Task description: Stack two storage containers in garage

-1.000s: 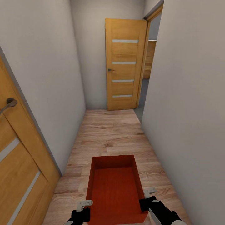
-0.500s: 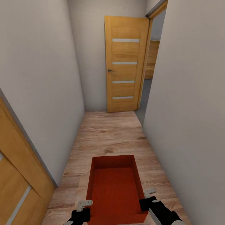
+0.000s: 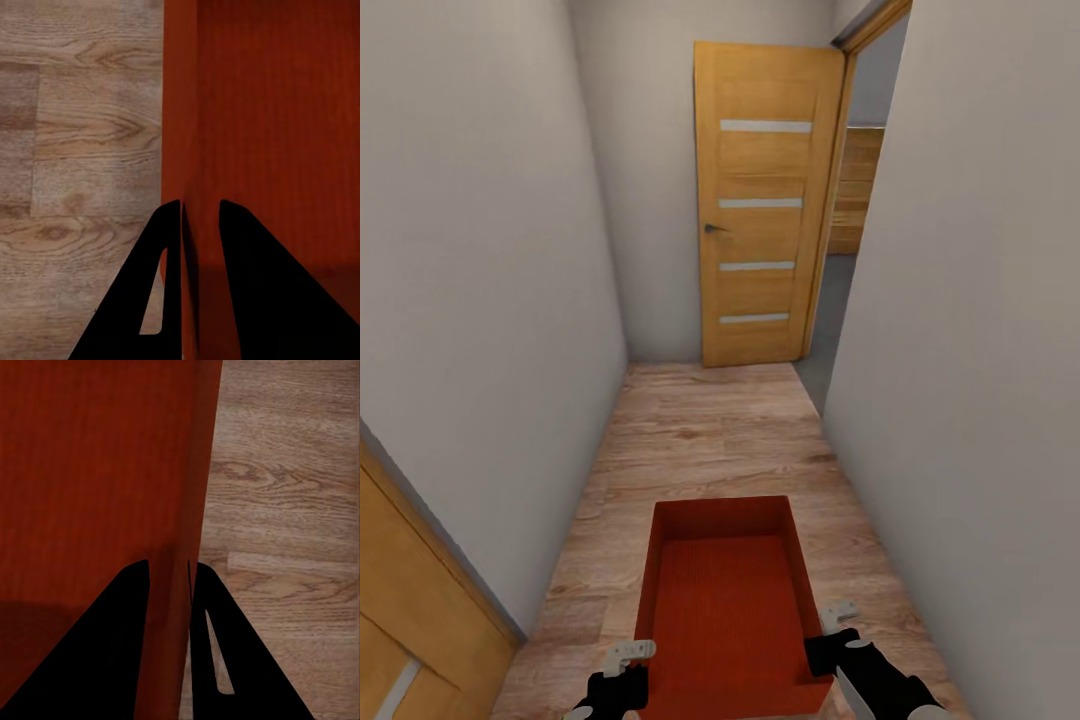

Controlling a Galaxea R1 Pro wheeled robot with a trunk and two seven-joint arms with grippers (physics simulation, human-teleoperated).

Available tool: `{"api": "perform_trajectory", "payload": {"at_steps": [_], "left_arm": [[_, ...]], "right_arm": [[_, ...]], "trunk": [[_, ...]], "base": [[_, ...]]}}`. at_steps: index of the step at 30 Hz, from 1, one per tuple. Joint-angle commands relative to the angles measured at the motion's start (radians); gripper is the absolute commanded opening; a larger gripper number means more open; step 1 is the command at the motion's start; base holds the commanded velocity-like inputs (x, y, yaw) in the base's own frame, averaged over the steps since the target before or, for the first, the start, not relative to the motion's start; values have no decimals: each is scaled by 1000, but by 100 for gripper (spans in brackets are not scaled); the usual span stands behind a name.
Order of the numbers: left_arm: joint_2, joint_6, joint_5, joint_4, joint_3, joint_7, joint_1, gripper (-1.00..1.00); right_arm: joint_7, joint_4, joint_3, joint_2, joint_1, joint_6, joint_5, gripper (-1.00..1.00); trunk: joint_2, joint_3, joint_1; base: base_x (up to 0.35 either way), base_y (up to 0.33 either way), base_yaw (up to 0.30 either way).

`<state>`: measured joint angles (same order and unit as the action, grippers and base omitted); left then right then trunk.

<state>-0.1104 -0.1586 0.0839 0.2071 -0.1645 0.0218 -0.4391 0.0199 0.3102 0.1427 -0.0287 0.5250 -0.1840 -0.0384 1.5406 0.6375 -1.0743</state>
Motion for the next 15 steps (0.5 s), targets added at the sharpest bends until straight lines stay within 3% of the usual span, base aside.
{"api": "perform_trajectory", "payload": {"at_steps": [1, 15], "left_arm": [[15, -4, 13, -5, 6, -3, -1, -100], [15, -4, 13, -5, 6, -3, -1, -100]], "right_arm": [[-49, 4, 41, 16, 0, 70, -11, -100], [-47, 4, 41, 15, 0, 70, -9, -100]], "trunk": [[0, 1, -1], [0, 1, -1]], "base": [[338, 0, 0], [338, 0, 0]]}}
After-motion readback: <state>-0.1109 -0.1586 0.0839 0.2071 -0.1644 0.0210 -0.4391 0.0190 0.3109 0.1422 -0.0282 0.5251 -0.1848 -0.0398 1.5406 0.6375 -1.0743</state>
